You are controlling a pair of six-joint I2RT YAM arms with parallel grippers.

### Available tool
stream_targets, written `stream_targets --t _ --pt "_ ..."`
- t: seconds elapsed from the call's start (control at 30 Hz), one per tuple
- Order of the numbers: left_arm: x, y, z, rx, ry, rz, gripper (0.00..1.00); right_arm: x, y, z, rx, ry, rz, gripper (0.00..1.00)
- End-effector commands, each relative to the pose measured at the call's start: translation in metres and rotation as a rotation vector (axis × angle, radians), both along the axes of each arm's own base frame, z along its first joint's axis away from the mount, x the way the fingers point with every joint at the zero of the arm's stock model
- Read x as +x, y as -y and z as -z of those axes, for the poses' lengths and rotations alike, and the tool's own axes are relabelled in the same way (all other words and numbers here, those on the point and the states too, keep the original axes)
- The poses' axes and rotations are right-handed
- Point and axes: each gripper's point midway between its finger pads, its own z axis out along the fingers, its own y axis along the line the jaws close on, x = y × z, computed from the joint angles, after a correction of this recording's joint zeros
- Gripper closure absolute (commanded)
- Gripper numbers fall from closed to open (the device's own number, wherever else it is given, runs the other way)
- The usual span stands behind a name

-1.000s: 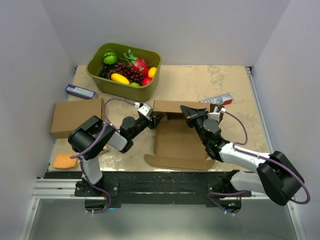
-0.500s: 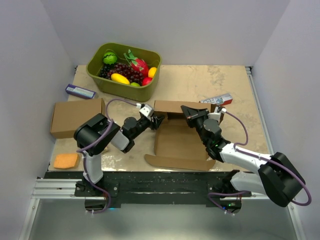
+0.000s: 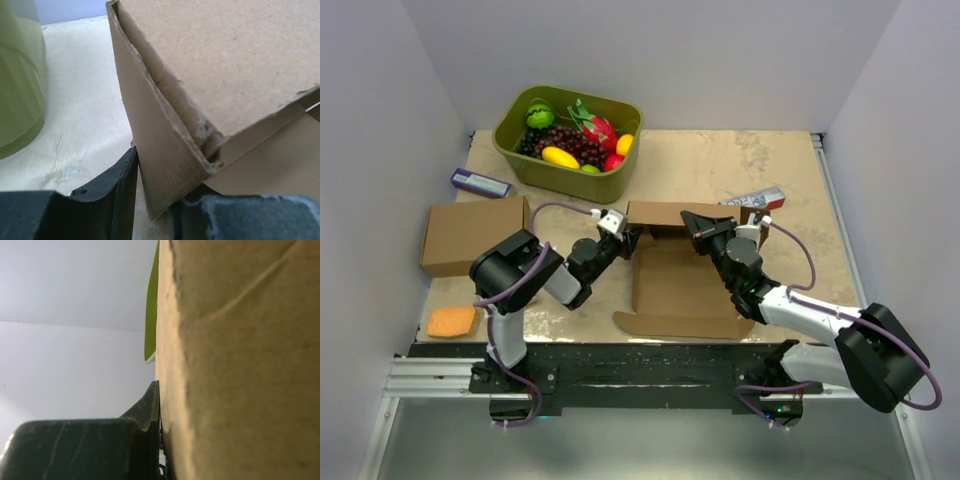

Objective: Fold the paper box

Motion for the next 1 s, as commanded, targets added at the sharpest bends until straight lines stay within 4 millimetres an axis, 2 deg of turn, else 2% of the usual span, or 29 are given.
stream_targets --t 0.0,0.03,0.1,0.17,0.2,0.23,0.27,0.3,0.33,0.4,0.43,0.5,0.53,0.57,0.7,0.77,0.83,0.97 --pt "-0.023 0.03 -0.04 -0.061 0.099 0.043 0.78 -0.041 -0.041 0.043 -0.112 -0.157 -0.258 1.0" --pt "-0.028 0.037 -0.039 -0.031 0.078 0.046 0.8 -0.041 -0.04 0.04 -0.111 -0.154 -0.251 1.0" --pt "-0.027 0.035 -0.038 -0.004 0.061 0.009 0.81 -0.039 -0.035 0.033 -0.137 -0.14 -0.23 1.0" --pt "-0.03 0.033 -0.036 0.011 0.02 0.009 0.83 -0.038 -0.033 0.029 -0.177 -0.126 -0.223 0.94" --pt "-0.031 0.033 -0.036 0.013 0.002 0.013 0.83 -0.037 -0.028 0.024 -0.189 -0.118 -0.205 0.86" --pt "-0.03 0.028 -0.027 0.052 -0.054 0.015 0.84 -0.038 -0.027 0.023 -0.197 -0.108 -0.201 0.81" --pt "-0.028 0.029 -0.03 0.053 -0.074 0.027 0.85 -0.038 -0.024 0.022 -0.217 -0.098 -0.197 0.74" --pt "-0.031 0.032 -0.028 0.052 -0.111 0.065 0.85 -0.04 -0.021 0.02 -0.23 -0.091 -0.191 0.63" --pt "-0.03 0.023 -0.021 0.078 -0.16 0.054 0.85 -0.041 -0.019 0.019 -0.245 -0.081 -0.192 0.58" --pt "-0.036 0.027 -0.021 0.081 -0.206 0.105 0.86 -0.044 -0.015 0.026 -0.309 -0.084 -0.2 0.46" --pt "-0.039 0.022 -0.013 0.113 -0.248 0.102 0.86 -0.047 -0.014 0.026 -0.324 -0.079 -0.213 0.45" --pt "-0.04 0.02 -0.013 0.133 -0.272 0.102 0.86 -0.054 -0.014 0.037 -0.378 -0.074 -0.25 0.47" --pt "-0.041 0.016 -0.006 0.153 -0.303 0.094 0.86 -0.059 -0.017 0.041 -0.394 -0.075 -0.283 0.49" --pt "-0.041 0.015 -0.004 0.155 -0.315 0.09 0.86 -0.063 -0.018 0.05 -0.423 -0.085 -0.305 0.53" --pt "-0.035 0.004 0.001 0.154 -0.348 0.036 0.87 -0.088 -0.033 0.067 -0.475 -0.079 -0.378 0.69" --pt "-0.033 0.002 0.001 0.149 -0.362 0.026 0.86 -0.092 -0.037 0.072 -0.498 -0.078 -0.376 0.78" --pt "-0.033 0.002 0.0 0.15 -0.369 0.022 0.86 -0.103 -0.05 0.071 -0.517 -0.063 -0.404 0.8" --pt "-0.029 0.004 -0.007 0.154 -0.371 0.016 0.86 -0.106 -0.061 0.074 -0.596 -0.059 -0.387 0.82"
